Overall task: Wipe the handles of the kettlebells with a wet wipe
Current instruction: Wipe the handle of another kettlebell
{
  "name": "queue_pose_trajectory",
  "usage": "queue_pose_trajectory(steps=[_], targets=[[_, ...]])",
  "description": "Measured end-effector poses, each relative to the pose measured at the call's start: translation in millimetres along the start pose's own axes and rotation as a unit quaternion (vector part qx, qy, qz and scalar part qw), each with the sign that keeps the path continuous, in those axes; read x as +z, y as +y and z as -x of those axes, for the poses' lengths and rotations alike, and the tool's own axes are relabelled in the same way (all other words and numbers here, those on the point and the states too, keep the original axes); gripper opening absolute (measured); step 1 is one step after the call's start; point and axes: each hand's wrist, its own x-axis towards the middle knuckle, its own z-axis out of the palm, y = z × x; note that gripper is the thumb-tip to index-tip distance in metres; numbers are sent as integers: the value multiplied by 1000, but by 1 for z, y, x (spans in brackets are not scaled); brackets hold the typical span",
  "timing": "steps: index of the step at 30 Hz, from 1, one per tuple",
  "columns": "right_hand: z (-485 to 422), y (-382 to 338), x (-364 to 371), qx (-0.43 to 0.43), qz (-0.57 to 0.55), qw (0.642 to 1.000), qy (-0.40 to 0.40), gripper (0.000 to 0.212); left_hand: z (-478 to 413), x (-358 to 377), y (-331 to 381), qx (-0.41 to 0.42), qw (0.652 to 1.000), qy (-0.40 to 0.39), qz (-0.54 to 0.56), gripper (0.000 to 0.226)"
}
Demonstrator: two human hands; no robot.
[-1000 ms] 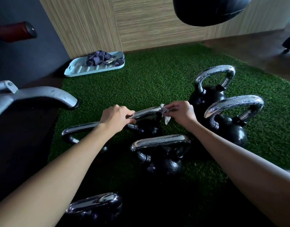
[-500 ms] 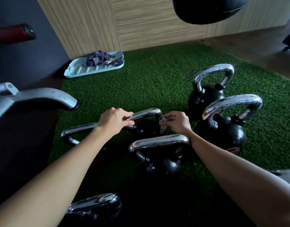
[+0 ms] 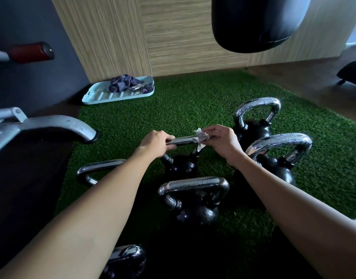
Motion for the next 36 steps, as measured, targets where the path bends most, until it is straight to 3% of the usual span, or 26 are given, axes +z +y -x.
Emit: queue_pose_trajectory(steps=[2, 4, 5, 7, 9, 14, 20, 23, 26, 28, 32, 34, 36], targets=[[6, -12, -1, 7, -45, 999, -19, 40, 0, -7, 3, -18, 998, -35, 40, 50], [12, -24, -1, 18, -82, 996, -29, 31, 7, -14, 7, -58, 986, -25, 154, 47], [12, -28, -1, 12, -87, 996, -27, 28, 12, -16, 10, -88, 964, -13, 250, 51], [14, -34, 0, -17, -69, 997, -18, 27, 24, -22, 15, -138, 897, -63, 416, 63], [14, -39, 2, -40, -63, 997, -16, 28, 36, -22, 16, -138, 857, -127, 479, 68], [6, -53, 11, -56, -69, 996, -31, 27, 46, -2, 17, -100, 724, -155, 665, 30], [1, -58, 33, -72, -33, 991, -106, 32, 39, 11, 11, -98, 672, -82, 730, 30], [-6, -57, 26, -69, 31, 985, -154, 49, 34, 8, -4, -125, 693, -8, 710, 24], [-22, -47, 20, -113, 237, 961, -88, 54, 34, 0, -21, -133, 784, 101, 598, 18], [-32, -42, 23, -112, 332, 931, -99, 55, 31, 0, -30, -100, 840, 136, 516, 29], [-41, -43, 38, -86, 401, 899, -154, 44, 22, 1, -31, -39, 937, 159, 307, 40], [-39, -42, 36, -96, 420, 889, -156, 35, 20, 0, -23, -5, 964, 126, 233, 36], [-34, -36, 29, -101, 438, 878, -162, 41, 17, 0, -13, 24, 983, 106, 150, 35]])
